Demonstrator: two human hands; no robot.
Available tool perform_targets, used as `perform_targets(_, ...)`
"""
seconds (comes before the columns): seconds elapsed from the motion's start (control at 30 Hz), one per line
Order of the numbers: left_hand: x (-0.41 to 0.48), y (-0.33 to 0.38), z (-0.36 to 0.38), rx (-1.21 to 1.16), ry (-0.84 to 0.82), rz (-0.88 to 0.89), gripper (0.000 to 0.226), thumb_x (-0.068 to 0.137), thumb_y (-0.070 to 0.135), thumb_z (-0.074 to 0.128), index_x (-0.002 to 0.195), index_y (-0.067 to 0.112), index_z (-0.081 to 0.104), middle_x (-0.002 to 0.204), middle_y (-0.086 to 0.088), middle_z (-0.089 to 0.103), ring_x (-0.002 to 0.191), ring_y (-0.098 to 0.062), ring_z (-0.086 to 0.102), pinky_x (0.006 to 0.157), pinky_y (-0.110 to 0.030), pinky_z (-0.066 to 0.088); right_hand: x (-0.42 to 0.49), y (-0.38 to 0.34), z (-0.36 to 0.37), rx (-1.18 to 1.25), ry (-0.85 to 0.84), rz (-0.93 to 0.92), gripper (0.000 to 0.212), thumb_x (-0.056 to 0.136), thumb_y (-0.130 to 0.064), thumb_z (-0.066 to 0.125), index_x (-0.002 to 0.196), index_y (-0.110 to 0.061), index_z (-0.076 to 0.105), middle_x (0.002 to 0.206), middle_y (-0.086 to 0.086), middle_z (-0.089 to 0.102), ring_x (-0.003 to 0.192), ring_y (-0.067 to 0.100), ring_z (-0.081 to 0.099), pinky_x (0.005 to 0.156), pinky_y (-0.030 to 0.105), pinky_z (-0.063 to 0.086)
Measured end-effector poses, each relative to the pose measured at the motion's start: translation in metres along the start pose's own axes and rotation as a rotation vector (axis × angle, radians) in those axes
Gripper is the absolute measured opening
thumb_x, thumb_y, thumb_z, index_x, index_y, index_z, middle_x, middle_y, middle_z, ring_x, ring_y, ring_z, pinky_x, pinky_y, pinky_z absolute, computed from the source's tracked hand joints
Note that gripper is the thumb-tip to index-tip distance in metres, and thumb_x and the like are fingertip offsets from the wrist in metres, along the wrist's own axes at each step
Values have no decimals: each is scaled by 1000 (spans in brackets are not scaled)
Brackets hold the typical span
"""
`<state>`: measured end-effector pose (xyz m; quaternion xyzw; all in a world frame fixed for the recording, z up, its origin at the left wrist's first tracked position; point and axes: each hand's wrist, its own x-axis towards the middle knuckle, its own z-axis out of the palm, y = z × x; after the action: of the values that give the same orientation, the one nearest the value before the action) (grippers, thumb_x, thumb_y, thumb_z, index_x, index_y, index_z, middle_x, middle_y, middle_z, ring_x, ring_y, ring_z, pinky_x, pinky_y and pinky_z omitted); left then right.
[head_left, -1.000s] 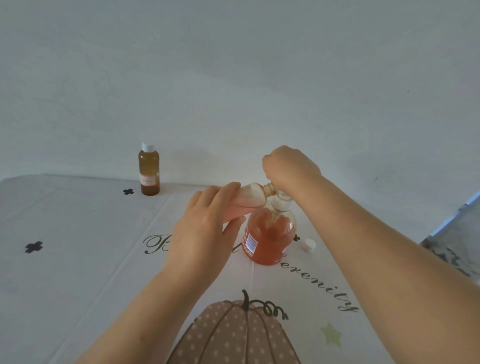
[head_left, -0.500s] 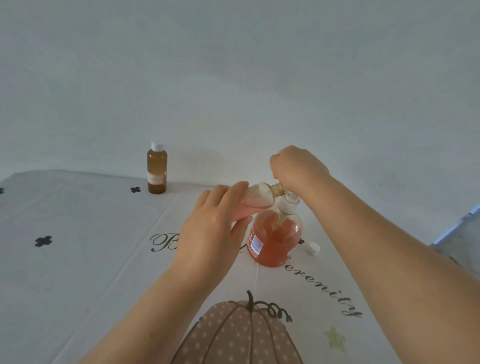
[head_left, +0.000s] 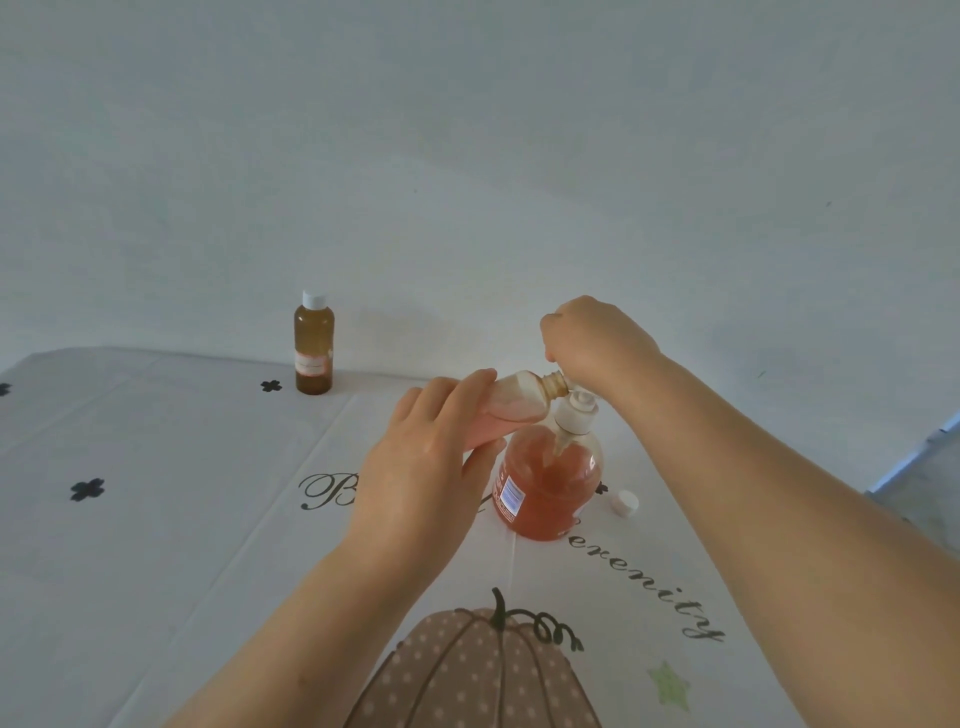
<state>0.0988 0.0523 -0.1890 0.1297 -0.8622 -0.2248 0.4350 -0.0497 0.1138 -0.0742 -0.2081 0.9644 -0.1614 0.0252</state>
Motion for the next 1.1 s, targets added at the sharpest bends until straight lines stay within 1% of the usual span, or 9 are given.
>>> perform_targets(0.27, 0, 1, 0, 6, -18, -2, 54, 82, 23, 72, 131, 22, 51, 112, 6, 60, 100, -17, 55, 64, -35, 53, 6, 1, 4, -17, -16, 8, 27, 85, -8, 45, 99, -7, 69, 73, 6, 60, 61, 22, 51, 59, 27, 37)
perform_targets(0.47, 0, -2, 2, 13, -28, -16, 51, 82, 22, 72, 129, 22, 52, 112, 7, 60, 100, -18, 54, 61, -32, 51, 12, 2, 13, -146, -78, -38, 32, 83, 2, 47, 104, -5, 70, 89, 9, 62, 66, 21, 48, 70, 30, 41)
perform_targets(0.57, 0, -1, 2, 13, -29, -13, 52, 82, 23, 71, 130, 21, 52, 112, 6, 60, 100, -18, 55, 62, -34, 52, 12, 3, 14, -148, -57, -45, 36, 82, 8, 47, 107, -5, 69, 100, 10, 64, 86, 25, 63, 79, 32, 49)
perform_targets(0.63, -1, 0, 1, 8, -30, -11, 51, 83, 24, 70, 130, 22, 50, 112, 6, 60, 100, -18, 54, 64, -35, 53, 10, 5, 14, -145, -34, -62, 36, 82, 11, 46, 106, -3, 69, 108, 11, 65, 98, 27, 64, 80, 33, 50)
perform_targets(0.7, -1, 1, 1, -2, -27, -11, 52, 83, 24, 70, 131, 24, 49, 112, 7, 59, 100, -18, 54, 64, -37, 53, 9, 6, 10, -164, -28, -82, 31, 83, 8, 47, 101, -4, 70, 105, 11, 66, 94, 27, 65, 77, 33, 48)
perform_targets(0.77, -1, 2, 1, -1, -24, -14, 52, 83, 25, 70, 130, 26, 47, 111, 8, 59, 100, -16, 53, 63, -37, 54, 7, 5, 4, -118, -7, -63, 27, 84, 1, 47, 98, -5, 69, 99, 8, 66, 80, 24, 60, 75, 32, 46)
perform_targets(0.87, -1, 1, 1, -3, -20, -20, 53, 83, 26, 70, 131, 26, 48, 112, 8, 59, 100, -16, 54, 64, -37, 54, 3, 1, -1, -75, -27, -35, 23, 85, -4, 44, 92, -7, 66, 91, 6, 64, 62, 18, 50, 62, 28, 39)
perform_targets(0.93, -1, 1, 1, -7, -16, -21, 53, 83, 25, 71, 131, 24, 49, 112, 7, 60, 100, -17, 55, 65, -36, 54, 1, 0, -1, -47, -23, -12, 25, 86, -7, 45, 95, -7, 68, 82, 5, 63, 62, 20, 51, 59, 26, 37)
perform_targets(1.1, -1, 2, 0, -2, -22, -23, 53, 83, 26, 70, 131, 26, 47, 112, 8, 59, 101, -17, 54, 64, -37, 54, 4, -1, 1, -59, -29, 12, 28, 86, -4, 46, 100, -7, 70, 78, 6, 62, 64, 22, 52, 62, 27, 38)
